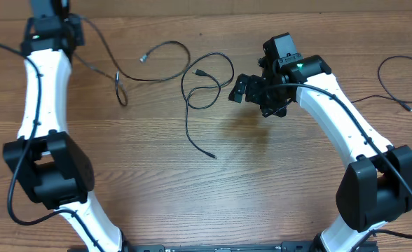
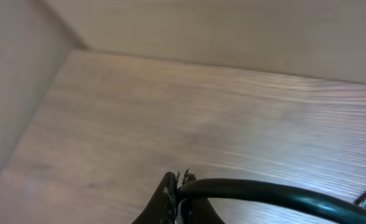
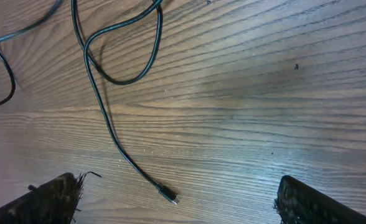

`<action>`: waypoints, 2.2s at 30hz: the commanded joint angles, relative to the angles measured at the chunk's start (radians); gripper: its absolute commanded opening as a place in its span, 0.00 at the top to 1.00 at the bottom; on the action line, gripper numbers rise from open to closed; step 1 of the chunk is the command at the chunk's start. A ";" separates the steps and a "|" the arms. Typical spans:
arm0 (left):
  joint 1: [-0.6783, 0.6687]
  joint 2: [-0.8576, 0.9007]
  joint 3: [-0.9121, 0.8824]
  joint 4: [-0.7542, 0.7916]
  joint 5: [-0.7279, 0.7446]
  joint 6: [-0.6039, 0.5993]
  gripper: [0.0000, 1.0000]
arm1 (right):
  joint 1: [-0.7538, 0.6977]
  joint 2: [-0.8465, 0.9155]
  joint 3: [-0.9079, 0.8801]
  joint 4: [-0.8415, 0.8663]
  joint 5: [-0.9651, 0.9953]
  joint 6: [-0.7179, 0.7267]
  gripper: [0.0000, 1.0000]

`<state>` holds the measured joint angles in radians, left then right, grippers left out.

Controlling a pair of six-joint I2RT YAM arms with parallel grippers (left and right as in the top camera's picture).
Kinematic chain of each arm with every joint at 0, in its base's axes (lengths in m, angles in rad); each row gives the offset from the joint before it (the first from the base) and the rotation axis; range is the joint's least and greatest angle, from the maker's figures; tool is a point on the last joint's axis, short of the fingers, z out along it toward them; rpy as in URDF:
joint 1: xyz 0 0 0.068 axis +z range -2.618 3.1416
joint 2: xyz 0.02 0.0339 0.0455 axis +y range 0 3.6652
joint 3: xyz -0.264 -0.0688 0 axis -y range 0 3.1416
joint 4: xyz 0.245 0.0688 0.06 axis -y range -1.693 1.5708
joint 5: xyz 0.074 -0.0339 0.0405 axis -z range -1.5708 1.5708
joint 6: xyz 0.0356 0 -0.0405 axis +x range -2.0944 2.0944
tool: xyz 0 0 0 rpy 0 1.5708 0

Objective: Untangle cables

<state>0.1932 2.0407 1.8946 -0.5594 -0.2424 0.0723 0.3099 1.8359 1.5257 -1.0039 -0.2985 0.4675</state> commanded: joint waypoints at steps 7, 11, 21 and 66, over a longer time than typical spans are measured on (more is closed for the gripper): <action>0.055 -0.013 0.006 -0.020 0.112 -0.015 0.01 | 0.003 0.008 -0.003 0.008 0.009 0.004 0.00; 0.052 -0.013 0.006 -0.017 0.158 -0.017 0.00 | 0.005 0.008 -0.003 0.008 0.008 0.004 0.00; -0.020 -0.072 0.006 -0.111 0.166 -0.007 0.00 | 0.084 0.014 -0.003 0.074 -0.051 0.054 0.00; -0.373 -0.309 0.006 -0.330 0.374 0.098 0.01 | 0.005 0.417 0.008 0.752 -0.147 0.636 0.18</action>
<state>-0.1772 1.7504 1.8938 -0.8917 0.1204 0.1413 0.3096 2.2284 1.5284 -0.2611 -0.4408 1.0977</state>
